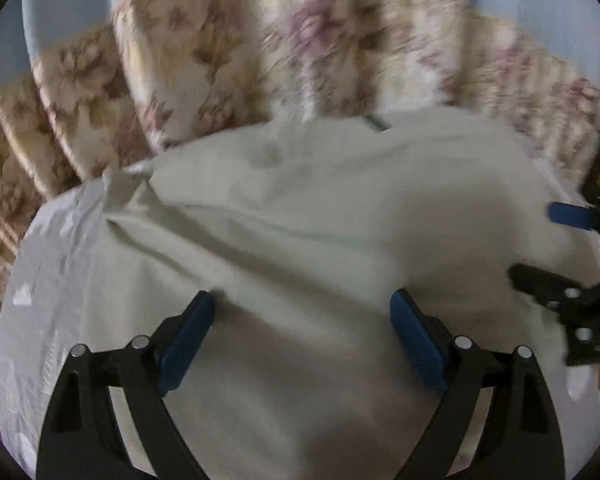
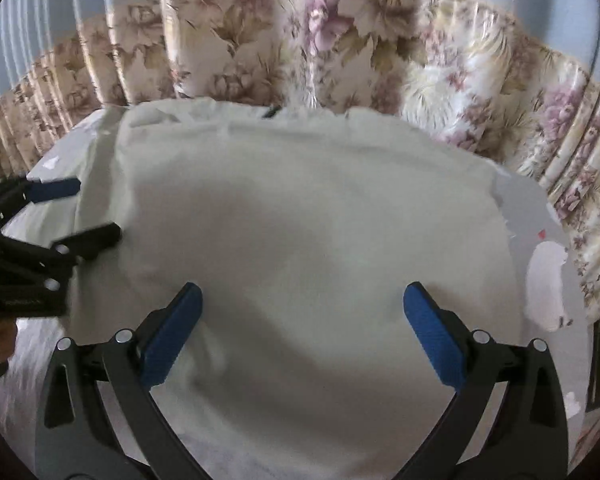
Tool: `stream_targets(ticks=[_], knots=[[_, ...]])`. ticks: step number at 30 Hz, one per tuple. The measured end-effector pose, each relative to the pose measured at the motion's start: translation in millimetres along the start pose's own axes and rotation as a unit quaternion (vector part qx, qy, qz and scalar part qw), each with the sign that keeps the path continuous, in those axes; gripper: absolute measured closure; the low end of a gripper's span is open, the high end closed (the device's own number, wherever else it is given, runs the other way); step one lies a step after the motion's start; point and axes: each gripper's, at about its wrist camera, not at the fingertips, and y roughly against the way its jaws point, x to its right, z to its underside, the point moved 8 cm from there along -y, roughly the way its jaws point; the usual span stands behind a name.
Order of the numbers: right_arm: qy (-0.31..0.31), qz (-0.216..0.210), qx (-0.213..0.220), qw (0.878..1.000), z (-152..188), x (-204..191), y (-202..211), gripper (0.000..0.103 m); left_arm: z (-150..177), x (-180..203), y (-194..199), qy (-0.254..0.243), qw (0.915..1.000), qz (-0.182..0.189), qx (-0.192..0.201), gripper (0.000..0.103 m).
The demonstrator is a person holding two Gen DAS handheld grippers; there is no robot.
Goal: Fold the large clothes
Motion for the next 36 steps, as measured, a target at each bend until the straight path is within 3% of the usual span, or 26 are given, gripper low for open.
stream_targets(ticks=[5, 13, 21, 26, 32, 34, 36], knots=[[-0.009, 0.023, -0.01, 1.0, -34.7, 11.8, -28.9, 0.003, -31.9, -21.2, -38.6, 0.017, 0.9991, -0.035, -0.018, 0.012], [-0.041, 0.043, -0.038, 0.998, -76.9, 43.4, -90.8, 0.003, -66.1, -45.3, -79.6, 0.045, 0.998, -0.031, -0.032, 0.011], [-0.065, 0.05, -0.026, 0.996, -110.4, 65.3, -118.3, 0.003, -101.5, -56.1, -92.9, 0.064, 0.9972, -0.04, 0.001, 0.01], [-0.097, 0.03, -0.053, 0.993, -122.8, 76.8, -136.6, 0.003, -122.3, -60.9, -110.0, 0.058, 0.9965, -0.06, -0.001, 0.004], [-0.13, 0.007, -0.052, 0.99, -122.3, 88.6, -135.6, 0.003, -124.4, -80.4, -110.9, 0.098, 0.9941, -0.045, 0.012, 0.004], [-0.116, 0.018, -0.047, 0.992, -117.5, 89.6, -129.7, 0.003, -121.8, -81.2, -104.0, 0.086, 0.9948, -0.051, 0.02, 0.004], [-0.101, 0.029, -0.037, 0.994, -109.4, 95.4, -119.3, 0.003, -116.1, -82.0, -93.9, 0.042, 0.9949, -0.084, 0.034, 0.004]])
